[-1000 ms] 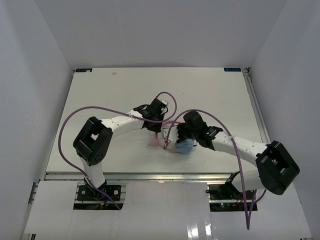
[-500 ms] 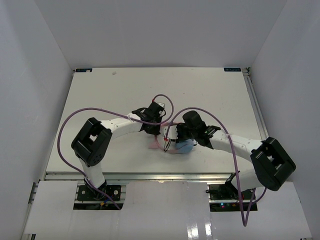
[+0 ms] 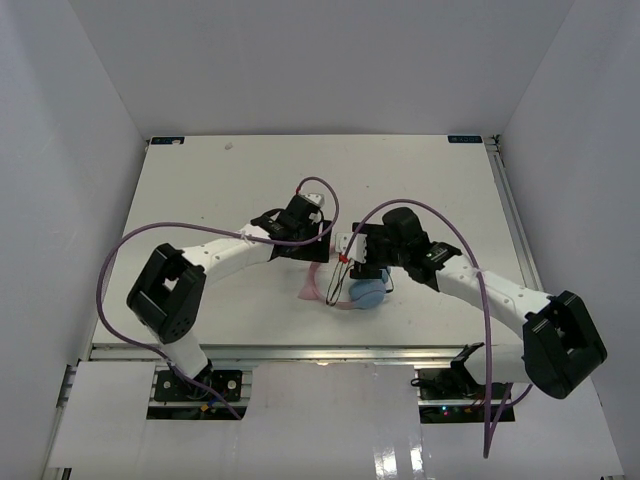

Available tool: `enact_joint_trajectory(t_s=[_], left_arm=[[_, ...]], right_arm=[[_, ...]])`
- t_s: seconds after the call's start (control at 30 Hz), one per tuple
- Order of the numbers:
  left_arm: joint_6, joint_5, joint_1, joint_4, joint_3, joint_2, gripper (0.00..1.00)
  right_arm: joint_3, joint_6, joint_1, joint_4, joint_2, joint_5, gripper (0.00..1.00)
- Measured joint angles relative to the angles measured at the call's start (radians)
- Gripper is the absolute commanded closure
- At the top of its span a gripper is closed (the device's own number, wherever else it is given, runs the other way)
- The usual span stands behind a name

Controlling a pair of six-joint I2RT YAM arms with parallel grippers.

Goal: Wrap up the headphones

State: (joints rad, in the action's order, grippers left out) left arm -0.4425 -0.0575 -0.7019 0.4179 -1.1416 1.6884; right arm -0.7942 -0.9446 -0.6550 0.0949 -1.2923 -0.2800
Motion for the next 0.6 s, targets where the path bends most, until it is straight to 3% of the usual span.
enact_joint_trajectory(t_s=[0.1,0.27,0.43,0.6], left_arm=[[0.016,0.010,0.001,0.001,0.000,-0.050,0.04],[0.048,0.021,0.001,0.003,0.014,-0.163,0.02],[0.073,0.031,0.001,0.006,0.061,-0.284,0.02],[0.081,0.041,0.001,0.014,0.109,-0.340,0.02]], right_arm=[[-0.051,0.043,0.041,0.051,0.002,-0.048,0.08],[-0.120,0.116,0.117,0.109,0.020,-0.145,0.01],[-0.134,0.174,0.164,0.148,0.032,-0.198,0.04],[-0.176,0.237,0.184,0.190,-0.055,-0.194,0.08]])
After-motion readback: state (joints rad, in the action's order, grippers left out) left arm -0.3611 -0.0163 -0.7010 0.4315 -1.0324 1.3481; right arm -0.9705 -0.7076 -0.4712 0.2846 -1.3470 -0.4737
